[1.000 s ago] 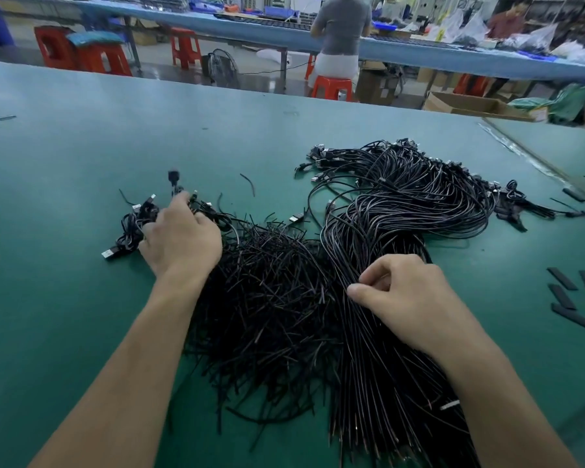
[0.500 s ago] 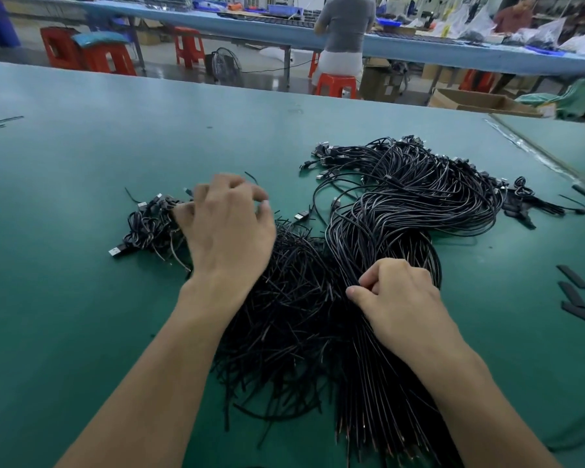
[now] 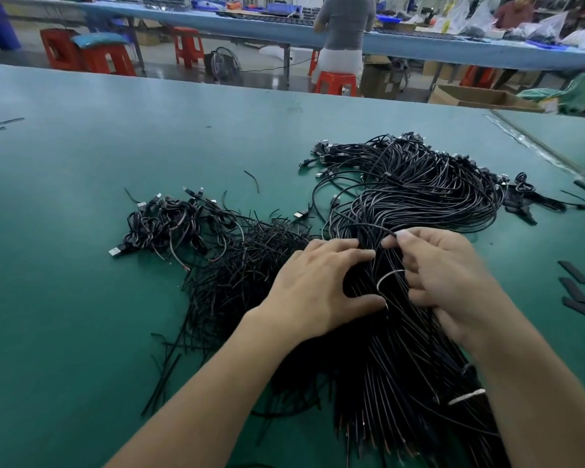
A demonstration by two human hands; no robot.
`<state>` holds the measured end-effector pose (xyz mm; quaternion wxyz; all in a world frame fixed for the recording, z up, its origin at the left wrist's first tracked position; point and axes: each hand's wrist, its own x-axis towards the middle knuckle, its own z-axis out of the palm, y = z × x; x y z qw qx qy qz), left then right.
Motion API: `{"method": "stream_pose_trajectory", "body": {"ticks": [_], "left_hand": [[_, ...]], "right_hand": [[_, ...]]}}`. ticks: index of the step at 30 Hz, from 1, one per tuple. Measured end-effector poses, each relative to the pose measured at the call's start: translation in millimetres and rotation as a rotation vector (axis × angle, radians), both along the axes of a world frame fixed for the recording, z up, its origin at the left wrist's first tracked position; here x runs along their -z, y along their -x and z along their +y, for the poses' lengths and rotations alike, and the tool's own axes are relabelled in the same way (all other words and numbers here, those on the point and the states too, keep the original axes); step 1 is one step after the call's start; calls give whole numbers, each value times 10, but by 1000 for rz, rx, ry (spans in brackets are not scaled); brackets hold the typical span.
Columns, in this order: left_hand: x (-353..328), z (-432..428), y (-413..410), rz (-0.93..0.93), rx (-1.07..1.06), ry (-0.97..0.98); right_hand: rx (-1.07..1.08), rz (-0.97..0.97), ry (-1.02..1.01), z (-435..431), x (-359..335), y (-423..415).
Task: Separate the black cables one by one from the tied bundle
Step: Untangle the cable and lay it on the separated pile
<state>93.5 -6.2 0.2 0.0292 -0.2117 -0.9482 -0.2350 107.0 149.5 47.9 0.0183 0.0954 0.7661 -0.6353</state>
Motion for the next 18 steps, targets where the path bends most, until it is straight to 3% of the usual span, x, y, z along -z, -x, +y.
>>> {"method": "stream_pose_trajectory", "body": {"ticks": [3,9,11,12,14,16,18], "left_hand": [[17,-2,26,-12,-14,-6],[53,-16,18,-37,-29,-65],[65,-11,13,-22,-31,-70],[67,-10,12,-18,-29,-61],[60,-10,27,-47,-38,-83],[38,-21,50,-107,-94,-271],[-3,-17,58,-146,-172,-543]], "right_hand": [[-38,118,-120,-6,-67,-48],[-195,275,347,156,-510,-206],[-305,276,357,213,-621,-270],[-351,247,258,228,-627,-290],[-413,134,-126,222,-530,-302],[-453,-16,-491,187,-382,-273],[-471,-132,-627,165,-276,-236]]}}
